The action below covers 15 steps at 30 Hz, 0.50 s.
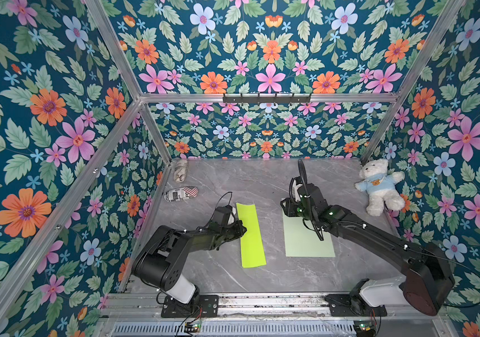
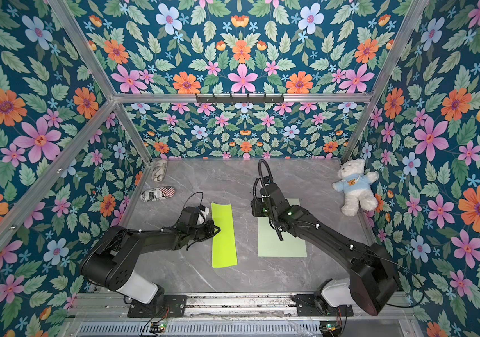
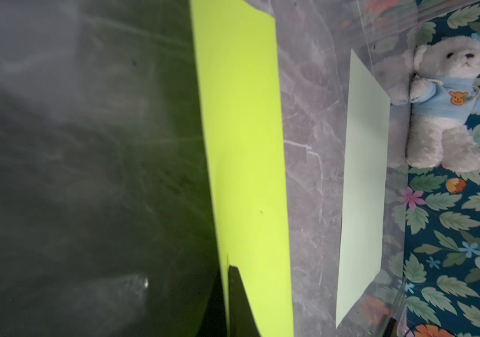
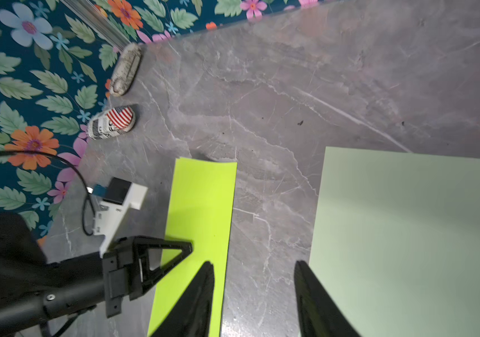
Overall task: Fold the rectangular paper in half along the long edge
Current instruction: Place the paper at the center of the board.
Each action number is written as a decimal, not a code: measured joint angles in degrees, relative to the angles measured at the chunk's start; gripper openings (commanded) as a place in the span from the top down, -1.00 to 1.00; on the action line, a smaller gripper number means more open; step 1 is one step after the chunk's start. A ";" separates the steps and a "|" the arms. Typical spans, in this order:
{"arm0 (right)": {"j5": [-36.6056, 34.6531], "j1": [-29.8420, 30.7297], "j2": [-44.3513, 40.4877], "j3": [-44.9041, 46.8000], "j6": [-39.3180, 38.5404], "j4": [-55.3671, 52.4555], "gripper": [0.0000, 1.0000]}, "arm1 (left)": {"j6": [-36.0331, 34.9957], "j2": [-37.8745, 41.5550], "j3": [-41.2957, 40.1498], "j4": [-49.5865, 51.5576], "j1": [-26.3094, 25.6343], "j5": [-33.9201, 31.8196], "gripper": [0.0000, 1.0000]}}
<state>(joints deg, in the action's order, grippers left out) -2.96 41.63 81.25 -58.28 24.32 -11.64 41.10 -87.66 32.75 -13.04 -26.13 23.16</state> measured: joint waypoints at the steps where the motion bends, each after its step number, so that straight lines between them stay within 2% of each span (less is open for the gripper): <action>1: -0.31 0.61 1.22 -0.76 0.00 -0.96 0.06 | -0.59 1.60 2.82 3.78 -0.46 -2.19 1.00; 4: -2.12 1.51 3.41 -2.56 -0.09 -3.54 0.07 | -2.38 4.90 15.30 17.05 -2.64 -9.97 1.00; 7: -5.42 1.44 4.83 -4.72 -0.22 -6.10 0.06 | -3.30 4.52 28.50 30.10 -4.66 -19.45 1.00; 10: -9.03 1.51 5.66 -6.69 -0.24 -9.03 0.06 | -3.65 0.15 40.68 43.89 -7.72 -32.28 1.00; 12: -11.63 1.51 5.60 -7.39 -0.22 -11.02 0.05 | -3.41 -3.61 46.47 52.26 -9.60 -38.36 1.00; 15: -15.23 1.49 4.81 -7.48 -0.20 -14.32 0.05 | -0.09 -11.37 55.12 65.94 -12.20 -48.98 1.00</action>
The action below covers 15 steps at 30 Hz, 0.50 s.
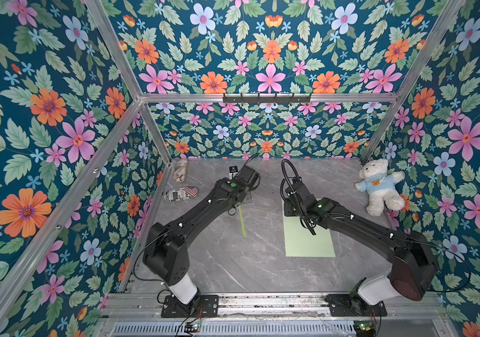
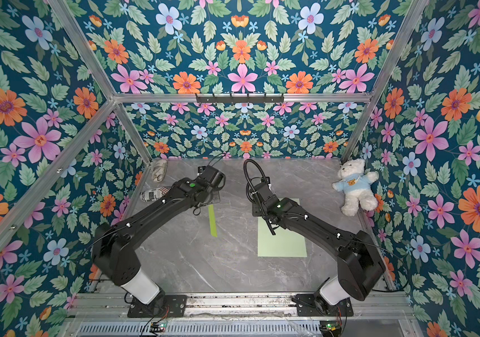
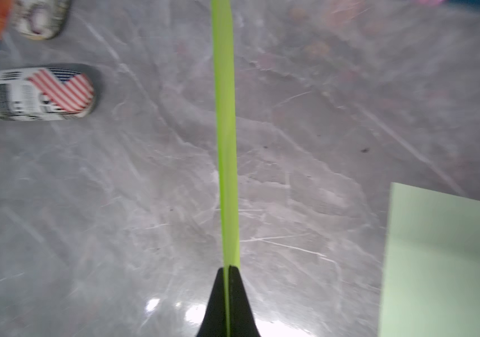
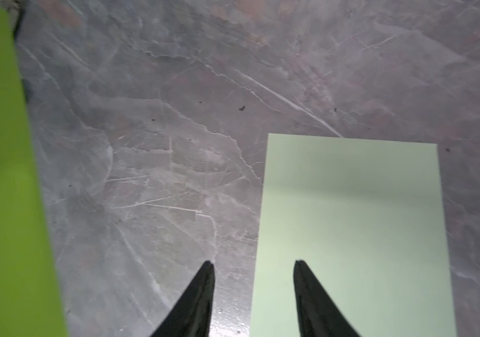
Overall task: Fold the rectangular paper in half along the long edge
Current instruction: Place the paper at the center of the board.
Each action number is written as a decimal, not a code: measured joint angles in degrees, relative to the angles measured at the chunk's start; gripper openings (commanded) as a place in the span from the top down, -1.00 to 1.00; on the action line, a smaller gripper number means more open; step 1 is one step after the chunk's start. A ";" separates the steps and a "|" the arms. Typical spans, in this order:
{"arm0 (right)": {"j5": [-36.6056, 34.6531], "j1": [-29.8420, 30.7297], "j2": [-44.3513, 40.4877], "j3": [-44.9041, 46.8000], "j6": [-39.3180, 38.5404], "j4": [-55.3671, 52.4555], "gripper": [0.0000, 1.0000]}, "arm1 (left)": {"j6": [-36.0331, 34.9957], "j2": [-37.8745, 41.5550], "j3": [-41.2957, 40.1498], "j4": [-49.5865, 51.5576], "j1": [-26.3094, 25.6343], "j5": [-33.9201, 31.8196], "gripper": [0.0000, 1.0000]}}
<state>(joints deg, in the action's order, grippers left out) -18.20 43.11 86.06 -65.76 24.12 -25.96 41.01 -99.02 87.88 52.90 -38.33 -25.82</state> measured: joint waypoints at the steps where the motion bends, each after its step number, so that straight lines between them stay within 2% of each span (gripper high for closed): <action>1: -0.92 -0.15 -0.50 0.02 0.00 -1.09 0.05 | 1.57 -2.60 2.38 4.35 -0.59 -3.37 1.00; 7: -2.84 -3.13 -6.29 2.95 0.20 -4.57 0.04 | 10.40 -17.84 12.39 22.10 -4.09 -16.28 1.00; 15: -1.60 -5.60 -16.76 7.67 0.17 -7.37 0.03 | 13.46 -34.07 19.23 26.29 -4.22 -22.08 0.95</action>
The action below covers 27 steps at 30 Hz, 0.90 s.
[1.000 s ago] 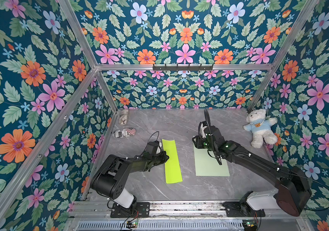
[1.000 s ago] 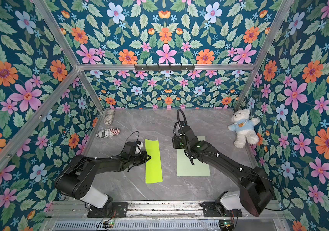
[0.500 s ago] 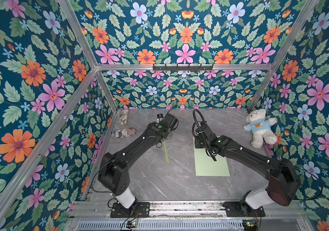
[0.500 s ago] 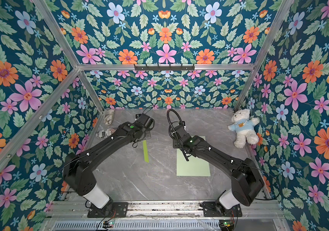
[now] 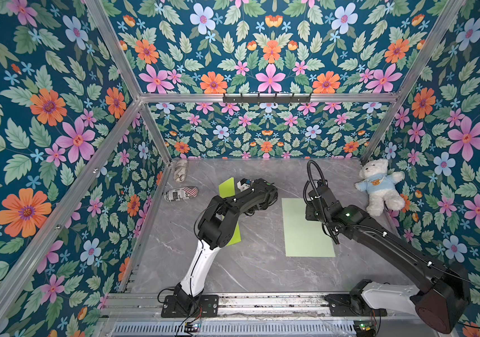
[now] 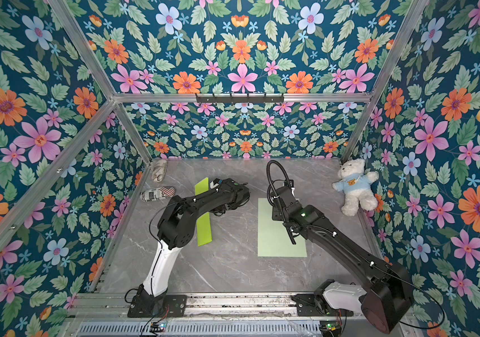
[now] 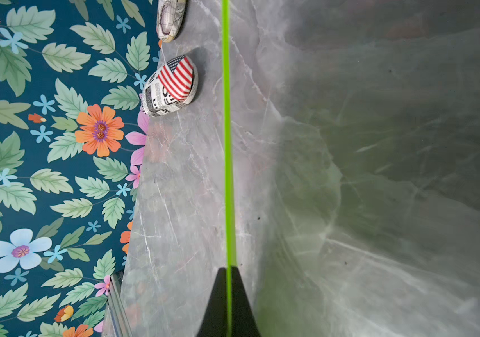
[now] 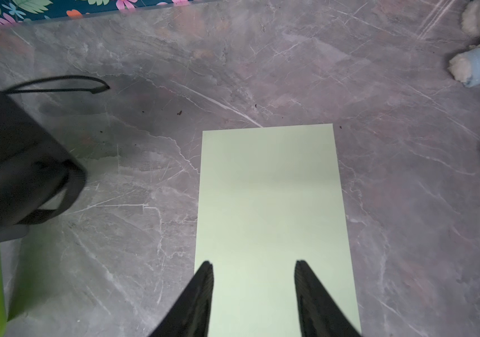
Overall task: Fold the rectangular paper in half along the long edge
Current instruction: Place the paper at the center of the board.
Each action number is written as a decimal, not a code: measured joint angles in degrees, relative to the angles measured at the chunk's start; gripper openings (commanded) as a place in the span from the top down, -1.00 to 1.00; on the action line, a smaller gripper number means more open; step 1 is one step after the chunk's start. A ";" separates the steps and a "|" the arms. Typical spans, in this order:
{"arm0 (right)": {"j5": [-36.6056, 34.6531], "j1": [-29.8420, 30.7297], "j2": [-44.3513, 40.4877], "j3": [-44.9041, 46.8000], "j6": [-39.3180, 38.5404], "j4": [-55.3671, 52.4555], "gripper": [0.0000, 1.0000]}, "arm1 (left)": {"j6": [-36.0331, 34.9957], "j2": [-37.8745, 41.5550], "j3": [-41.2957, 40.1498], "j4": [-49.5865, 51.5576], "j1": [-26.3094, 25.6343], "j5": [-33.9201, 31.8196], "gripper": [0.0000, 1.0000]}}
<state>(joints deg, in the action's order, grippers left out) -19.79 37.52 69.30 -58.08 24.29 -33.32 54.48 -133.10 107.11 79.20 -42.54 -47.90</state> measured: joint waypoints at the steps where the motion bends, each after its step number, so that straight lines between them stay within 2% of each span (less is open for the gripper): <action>1: 0.04 -0.17 -0.87 0.28 0.00 -0.31 0.03 | -0.11 -1.44 0.61 -0.37 0.00 -0.04 0.91; 4: 0.15 -0.57 -3.15 1.14 -0.02 -1.25 0.03 | -1.42 -4.96 1.95 -2.45 -0.09 -0.07 0.65; 9: 0.28 -1.38 -5.57 1.57 -0.17 -3.02 0.03 | -3.87 -6.88 2.21 -7.15 -0.15 1.49 0.37; 17: 1.95 -4.20 -6.03 0.87 -1.09 -3.91 -0.04 | -5.42 -3.72 1.09 -11.17 -0.74 2.86 0.21; 24: 9.33 -14.14 -7.10 3.32 -1.68 -2.86 -0.11 | -7.67 5.75 -3.10 -17.03 -2.40 5.01 0.11; 27: 12.20 -17.73 -6.82 4.79 -1.44 -1.95 -0.39 | -10.51 11.26 -8.72 -23.45 -2.73 9.14 0.13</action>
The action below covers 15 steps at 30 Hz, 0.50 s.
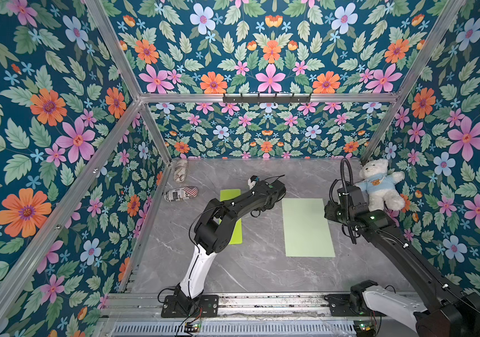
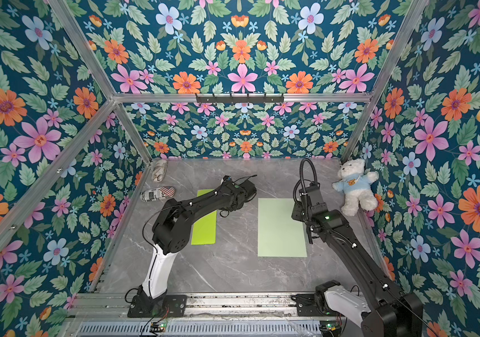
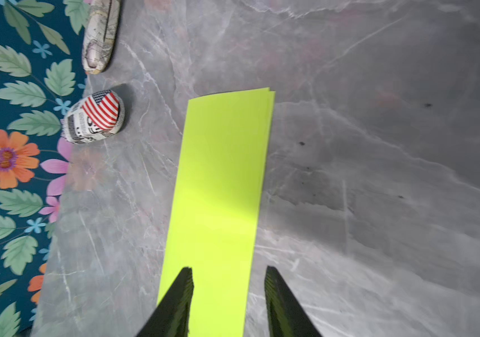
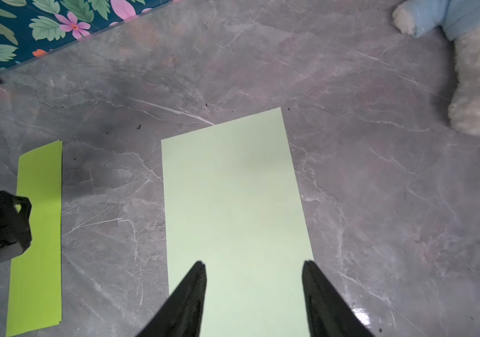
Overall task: Fold the rectangular paper in half along the long edge
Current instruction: Place the paper at the center of the board, then pick up the paper from the center of the board.
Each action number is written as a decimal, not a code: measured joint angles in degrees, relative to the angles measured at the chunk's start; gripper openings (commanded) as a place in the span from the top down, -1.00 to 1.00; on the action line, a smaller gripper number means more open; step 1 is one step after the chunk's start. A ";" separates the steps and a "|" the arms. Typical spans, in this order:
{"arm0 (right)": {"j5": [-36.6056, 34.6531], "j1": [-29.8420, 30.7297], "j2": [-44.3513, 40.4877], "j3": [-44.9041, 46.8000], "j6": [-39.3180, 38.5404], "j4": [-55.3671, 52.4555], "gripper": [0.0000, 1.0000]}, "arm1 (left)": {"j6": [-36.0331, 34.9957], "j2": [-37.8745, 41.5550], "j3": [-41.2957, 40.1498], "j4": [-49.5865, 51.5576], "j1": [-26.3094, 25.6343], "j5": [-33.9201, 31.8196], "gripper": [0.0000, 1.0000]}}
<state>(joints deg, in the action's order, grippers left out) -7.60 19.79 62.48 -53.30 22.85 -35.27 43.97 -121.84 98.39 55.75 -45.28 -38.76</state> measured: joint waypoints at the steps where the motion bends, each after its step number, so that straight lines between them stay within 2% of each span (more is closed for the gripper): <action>1: 1.49 -0.81 0.39 0.48 0.07 0.48 -0.43 | -1.07 1.99 -2.45 -2.89 -0.04 2.10 0.18; 6: 5.29 -5.09 3.10 4.92 1.27 3.45 -0.44 | -6.21 11.13 -16.94 -21.92 0.15 18.10 0.76; 9: 8.28 -7.41 4.70 7.56 1.49 6.05 -0.40 | -7.82 12.00 -22.40 -30.80 0.11 28.04 0.96; 12: 9.84 -9.99 6.16 9.86 2.16 8.76 -0.22 | -8.39 11.93 -27.30 -38.45 -0.02 36.52 1.00; 15: 12.79 -10.54 7.85 11.39 2.80 11.41 -0.01 | -8.50 10.97 -29.92 -43.69 -0.02 42.21 1.00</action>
<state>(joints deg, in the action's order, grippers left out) 5.19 9.26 70.32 -41.91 25.65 -23.86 35.46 -110.87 68.47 12.05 -45.30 3.44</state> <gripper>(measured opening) 0.569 0.054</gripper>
